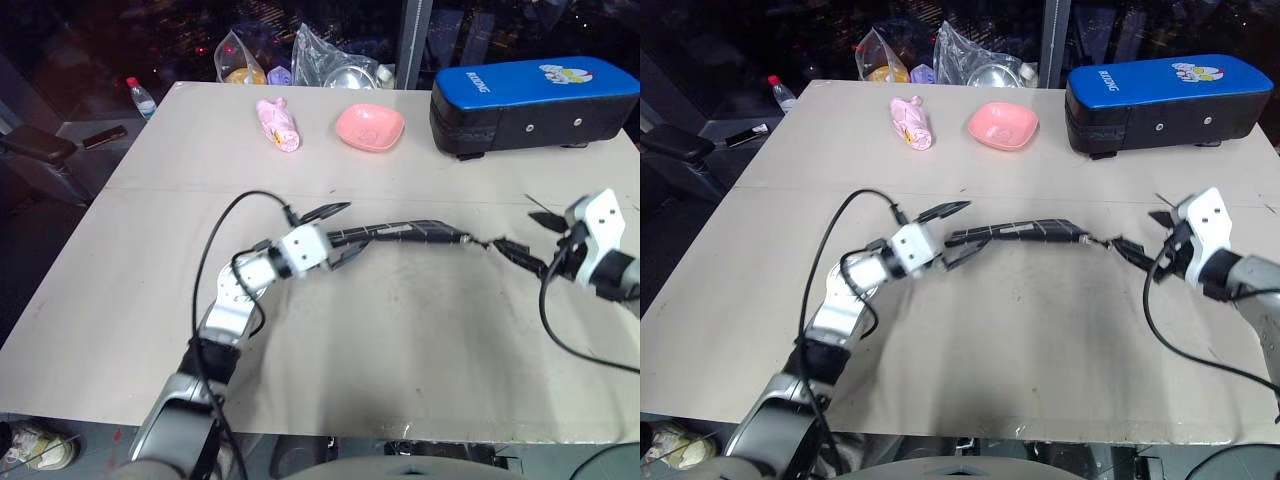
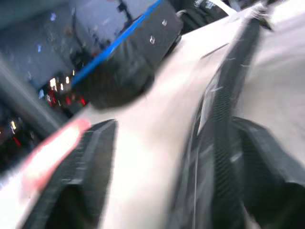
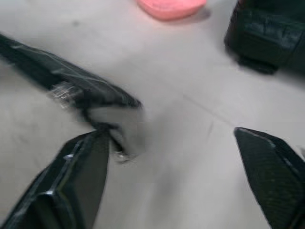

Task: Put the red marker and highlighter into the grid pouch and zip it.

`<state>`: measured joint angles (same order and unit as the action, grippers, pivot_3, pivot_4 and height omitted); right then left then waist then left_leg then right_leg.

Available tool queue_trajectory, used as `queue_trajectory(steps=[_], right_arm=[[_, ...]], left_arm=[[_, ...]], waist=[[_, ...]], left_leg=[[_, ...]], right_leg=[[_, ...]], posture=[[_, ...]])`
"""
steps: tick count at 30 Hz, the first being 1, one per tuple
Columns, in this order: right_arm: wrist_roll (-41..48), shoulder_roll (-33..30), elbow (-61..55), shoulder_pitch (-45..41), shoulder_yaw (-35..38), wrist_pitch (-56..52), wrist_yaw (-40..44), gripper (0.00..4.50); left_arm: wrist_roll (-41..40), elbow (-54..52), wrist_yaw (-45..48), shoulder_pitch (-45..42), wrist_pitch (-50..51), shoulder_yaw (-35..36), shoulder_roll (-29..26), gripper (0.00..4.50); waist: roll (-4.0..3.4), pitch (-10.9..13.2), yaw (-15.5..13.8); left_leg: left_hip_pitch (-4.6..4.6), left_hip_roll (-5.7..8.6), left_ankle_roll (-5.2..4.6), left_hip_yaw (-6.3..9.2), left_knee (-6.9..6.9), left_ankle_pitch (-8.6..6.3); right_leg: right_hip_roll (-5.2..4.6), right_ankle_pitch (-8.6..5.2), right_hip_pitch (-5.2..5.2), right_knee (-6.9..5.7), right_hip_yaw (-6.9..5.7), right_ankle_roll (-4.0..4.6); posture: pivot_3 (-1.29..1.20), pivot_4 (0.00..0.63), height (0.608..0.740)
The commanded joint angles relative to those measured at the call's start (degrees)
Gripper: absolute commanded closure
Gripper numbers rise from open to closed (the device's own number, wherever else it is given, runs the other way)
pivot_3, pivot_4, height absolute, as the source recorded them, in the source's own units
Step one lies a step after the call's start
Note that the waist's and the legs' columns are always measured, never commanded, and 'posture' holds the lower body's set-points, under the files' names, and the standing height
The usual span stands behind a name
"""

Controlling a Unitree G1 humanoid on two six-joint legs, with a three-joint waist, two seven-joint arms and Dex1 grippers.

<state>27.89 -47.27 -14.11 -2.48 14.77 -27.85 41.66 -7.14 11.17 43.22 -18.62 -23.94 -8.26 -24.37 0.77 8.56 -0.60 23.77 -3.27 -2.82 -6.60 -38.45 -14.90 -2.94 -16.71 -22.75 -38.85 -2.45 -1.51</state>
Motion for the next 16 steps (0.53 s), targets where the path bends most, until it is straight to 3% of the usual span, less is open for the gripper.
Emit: queue_trajectory(steps=[1, 8, 12, 16], right_arm=[[-0.77, 1.27, 1.17, 1.16, 2.69, 6.23, 2.53, 0.25], [1.77, 4.03, 13.92, 6.13, 6.77, 18.99, 15.32, 0.25], [0.51, 3.37, 20.67, 6.61, 6.75, 24.57, 21.0, 0.25], [-0.12, 3.31, 23.57, 6.77, 6.59, 26.92, 22.9, 0.25]], left_arm=[[-7.85, -10.54, 2.58, 5.72, 7.1, 3.07, -2.65, 0.13], [-17.82, -22.47, 2.53, 22.71, 28.88, 9.19, -9.66, 0.13], [-16.77, -23.49, 4.49, 27.77, 30.62, 10.06, -12.29, 0.13], [-14.18, -22.43, 4.48, 26.82, 28.94, 9.45, -12.04, 0.13]], waist=[[0.0, 0.0, 0.23], [-0.02, 0.0, 0.11], [-0.04, -0.01, -0.06], [-0.09, -0.04, -0.12]], left_leg=[[-0.04, -0.02, 0.0, -0.02, 0.0, 0.0], [-0.13, 0.0, 0.0, 0.02, -0.01, 0.0], [-0.15, 0.0, -0.01, 0.01, -0.01, -0.01], [-0.19, 0.01, -0.02, 0.0, -0.01, -0.01]], right_leg=[[-0.07, 0.0, 0.01, -0.02, 0.03, 0.0], [-0.08, 0.0, 0.12, -0.05, 0.01, 0.01], [-0.08, -0.01, 0.12, -0.04, 0.02, 0.02], [-0.07, -0.01, 0.13, -0.06, 0.04, 0.04]], posture=[[0.0, 0.15, 0.74], [0.0, 0.15, 0.74], [0.0, 0.15, 0.74], [0.0, 0.15, 0.74]])
